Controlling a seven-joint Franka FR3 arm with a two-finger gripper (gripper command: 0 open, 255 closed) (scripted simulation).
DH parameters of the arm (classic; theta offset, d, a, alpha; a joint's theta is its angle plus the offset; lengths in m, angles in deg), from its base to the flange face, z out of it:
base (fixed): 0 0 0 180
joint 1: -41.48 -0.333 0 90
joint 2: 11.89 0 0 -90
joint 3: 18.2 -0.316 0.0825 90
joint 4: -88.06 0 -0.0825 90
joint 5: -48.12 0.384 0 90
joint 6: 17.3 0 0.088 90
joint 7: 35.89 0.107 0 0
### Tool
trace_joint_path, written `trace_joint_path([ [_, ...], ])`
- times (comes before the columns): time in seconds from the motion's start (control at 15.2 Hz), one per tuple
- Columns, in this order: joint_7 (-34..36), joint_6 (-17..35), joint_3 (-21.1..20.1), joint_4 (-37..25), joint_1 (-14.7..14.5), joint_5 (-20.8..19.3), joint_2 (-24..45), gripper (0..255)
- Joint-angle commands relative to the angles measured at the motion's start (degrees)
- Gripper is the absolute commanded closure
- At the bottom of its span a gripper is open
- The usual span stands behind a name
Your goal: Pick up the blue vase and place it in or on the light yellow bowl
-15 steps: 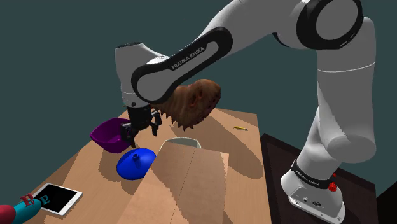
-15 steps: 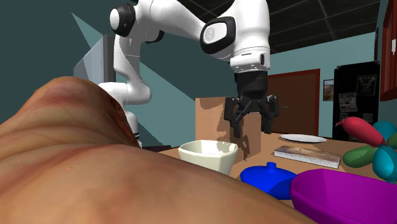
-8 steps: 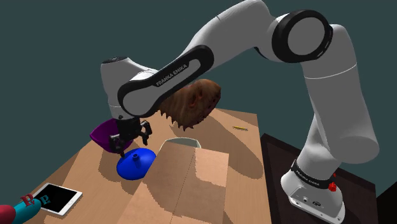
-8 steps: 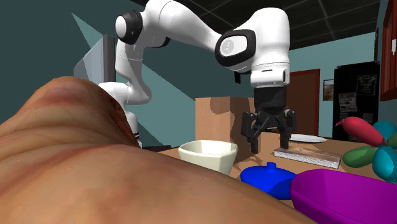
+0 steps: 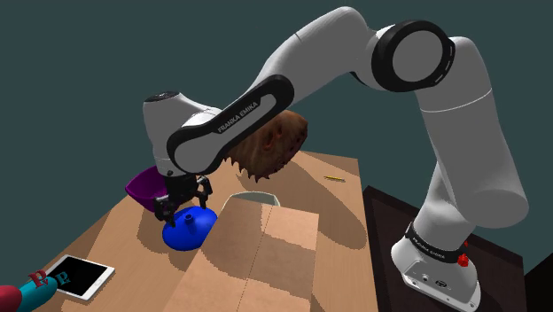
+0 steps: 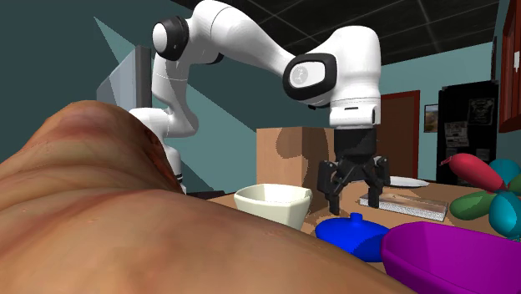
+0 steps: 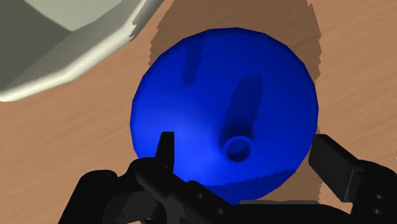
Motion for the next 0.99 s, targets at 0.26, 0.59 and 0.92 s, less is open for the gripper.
trace_joint_path([
  [0.26,0.0,0.0,0.0,0.0,0.0,0.0,0.0,255],
  [0.59,0.0,0.0,0.0,0.0,0.0,0.0,0.0,255],
  [0.92,-0.1,-1.1,-0.2,-0.3,0.1,0.3,-0.8,255],
])
